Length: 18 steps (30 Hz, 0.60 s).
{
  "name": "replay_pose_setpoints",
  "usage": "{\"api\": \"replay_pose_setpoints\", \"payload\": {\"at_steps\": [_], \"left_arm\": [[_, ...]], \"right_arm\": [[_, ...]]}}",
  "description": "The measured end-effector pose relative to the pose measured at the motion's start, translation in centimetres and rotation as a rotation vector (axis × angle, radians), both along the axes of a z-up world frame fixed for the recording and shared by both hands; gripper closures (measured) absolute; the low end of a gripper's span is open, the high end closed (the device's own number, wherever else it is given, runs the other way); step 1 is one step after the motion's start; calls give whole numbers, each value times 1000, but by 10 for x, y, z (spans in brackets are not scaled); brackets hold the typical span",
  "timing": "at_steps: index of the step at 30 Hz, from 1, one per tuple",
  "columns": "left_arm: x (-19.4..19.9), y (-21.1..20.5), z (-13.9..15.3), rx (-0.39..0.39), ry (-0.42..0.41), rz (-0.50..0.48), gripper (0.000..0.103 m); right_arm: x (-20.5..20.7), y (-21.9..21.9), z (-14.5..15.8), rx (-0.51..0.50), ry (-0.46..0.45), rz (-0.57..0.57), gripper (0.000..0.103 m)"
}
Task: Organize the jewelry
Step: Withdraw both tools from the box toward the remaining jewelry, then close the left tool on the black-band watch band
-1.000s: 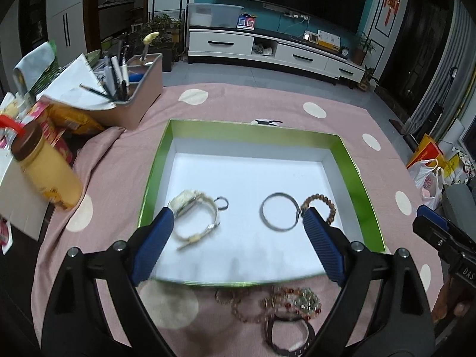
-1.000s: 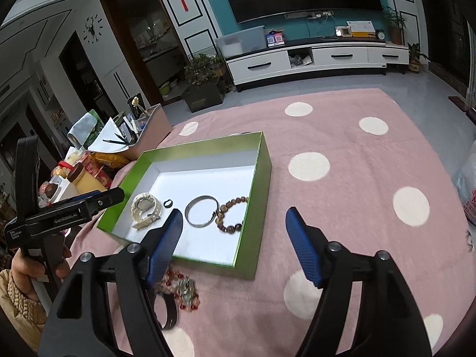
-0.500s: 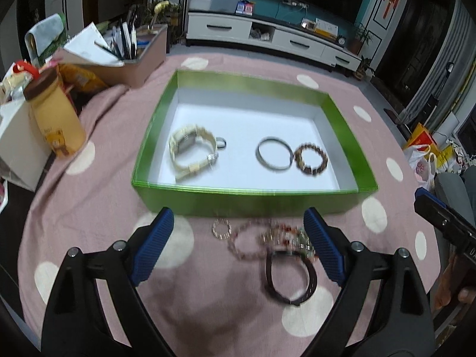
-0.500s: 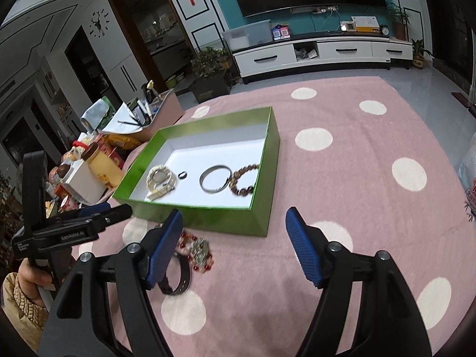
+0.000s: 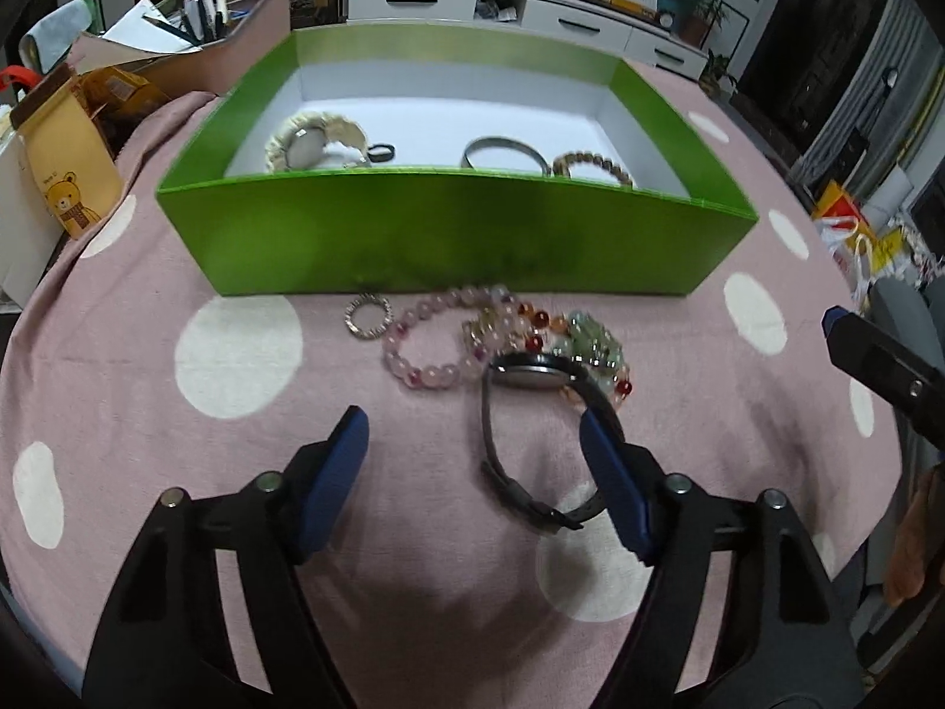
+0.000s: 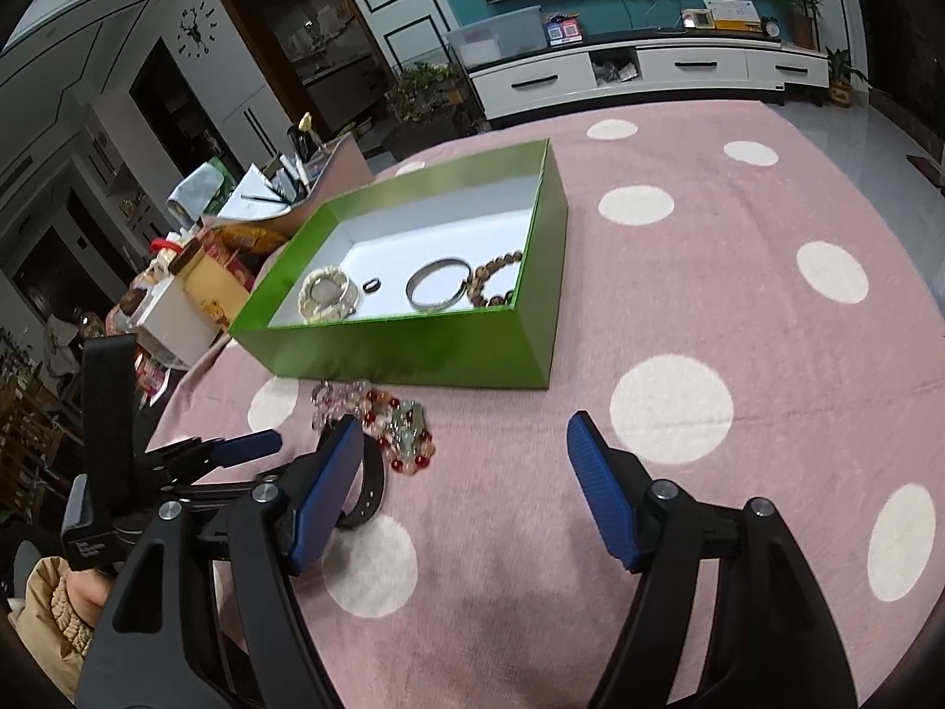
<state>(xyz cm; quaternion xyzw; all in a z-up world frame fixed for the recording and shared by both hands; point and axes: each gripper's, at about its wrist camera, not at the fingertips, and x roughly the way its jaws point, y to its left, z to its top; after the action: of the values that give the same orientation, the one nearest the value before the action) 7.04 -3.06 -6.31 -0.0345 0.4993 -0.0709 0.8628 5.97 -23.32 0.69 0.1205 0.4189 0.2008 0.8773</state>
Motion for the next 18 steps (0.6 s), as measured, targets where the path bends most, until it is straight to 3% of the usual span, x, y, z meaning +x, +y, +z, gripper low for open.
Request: {"api": "replay_pose_setpoints", "payload": {"at_steps": [7,12,14,18], "left_arm": [[2,-11,-12,55,2,0,54],[2,-16,-15,82,-9,-8,64],[2,-16,-15,90,-15,-9,76],[1,-18,-16,100,-25,-20,82]], "right_arm": [[-1,6,-9,-3,12,17,31],[0,9,-13,-11,19,25,31],[1,11,-14,-18,19,30,31],[1,17,-17,-33,20,44,32]]}}
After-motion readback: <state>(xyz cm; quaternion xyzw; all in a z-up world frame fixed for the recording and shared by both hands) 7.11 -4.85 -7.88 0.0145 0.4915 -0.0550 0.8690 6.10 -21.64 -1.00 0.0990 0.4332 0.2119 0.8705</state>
